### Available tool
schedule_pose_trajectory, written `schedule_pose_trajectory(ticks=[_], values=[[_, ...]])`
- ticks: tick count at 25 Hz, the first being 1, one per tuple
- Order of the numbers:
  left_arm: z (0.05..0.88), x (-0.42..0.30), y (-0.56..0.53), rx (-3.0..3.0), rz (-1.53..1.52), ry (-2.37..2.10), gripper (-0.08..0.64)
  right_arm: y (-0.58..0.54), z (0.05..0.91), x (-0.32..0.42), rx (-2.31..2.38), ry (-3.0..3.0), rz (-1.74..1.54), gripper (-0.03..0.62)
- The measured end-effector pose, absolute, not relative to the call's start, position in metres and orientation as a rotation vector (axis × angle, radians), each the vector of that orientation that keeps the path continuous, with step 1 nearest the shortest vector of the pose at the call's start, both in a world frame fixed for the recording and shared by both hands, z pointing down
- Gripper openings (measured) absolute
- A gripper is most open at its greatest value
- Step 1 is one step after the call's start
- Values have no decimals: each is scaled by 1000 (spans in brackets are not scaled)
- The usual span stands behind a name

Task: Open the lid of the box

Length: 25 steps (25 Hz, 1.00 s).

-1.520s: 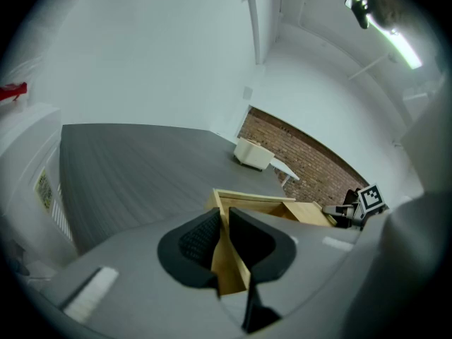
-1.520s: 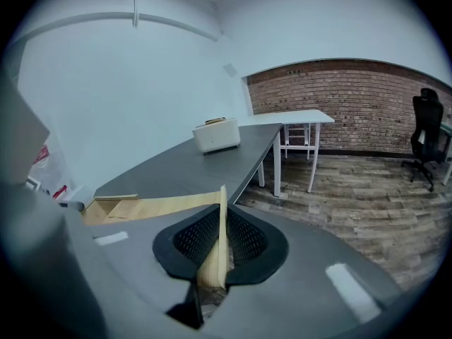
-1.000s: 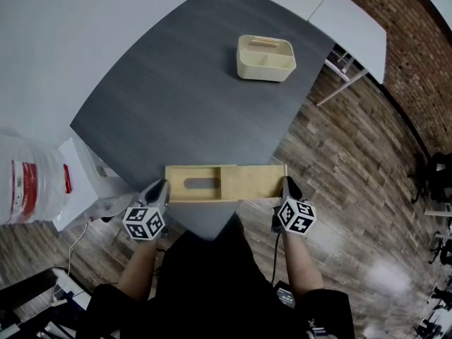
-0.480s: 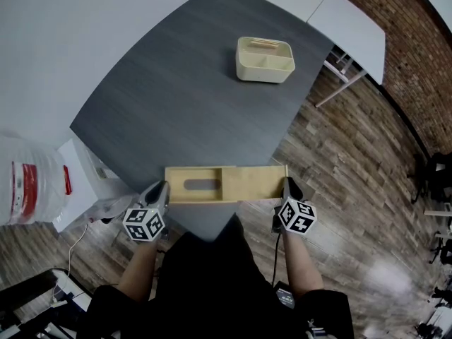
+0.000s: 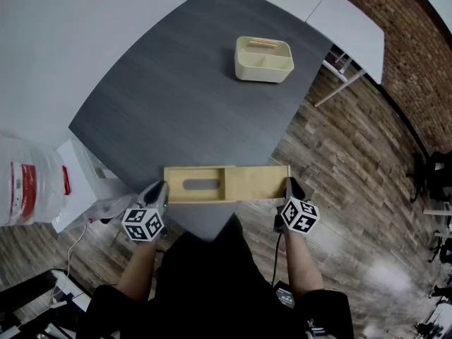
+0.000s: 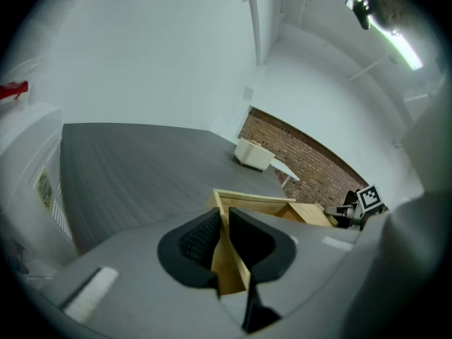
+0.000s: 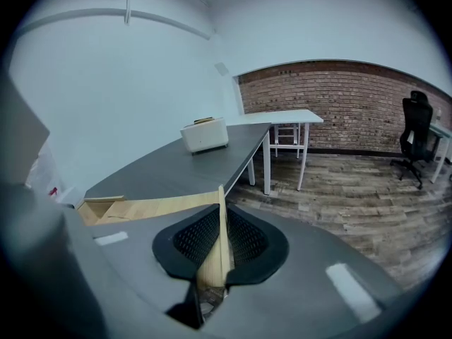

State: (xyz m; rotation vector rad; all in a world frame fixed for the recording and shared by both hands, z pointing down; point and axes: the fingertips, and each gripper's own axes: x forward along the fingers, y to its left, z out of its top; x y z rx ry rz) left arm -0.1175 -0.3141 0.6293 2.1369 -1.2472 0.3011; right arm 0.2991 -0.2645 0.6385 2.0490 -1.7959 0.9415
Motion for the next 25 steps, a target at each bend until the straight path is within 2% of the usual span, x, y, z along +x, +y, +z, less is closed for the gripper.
schedule_pose_trajectory(ticks=[25], values=[[632,-113,-316,2149,301,-1236,40,-268,642,312,2119,-1742,956,53]])
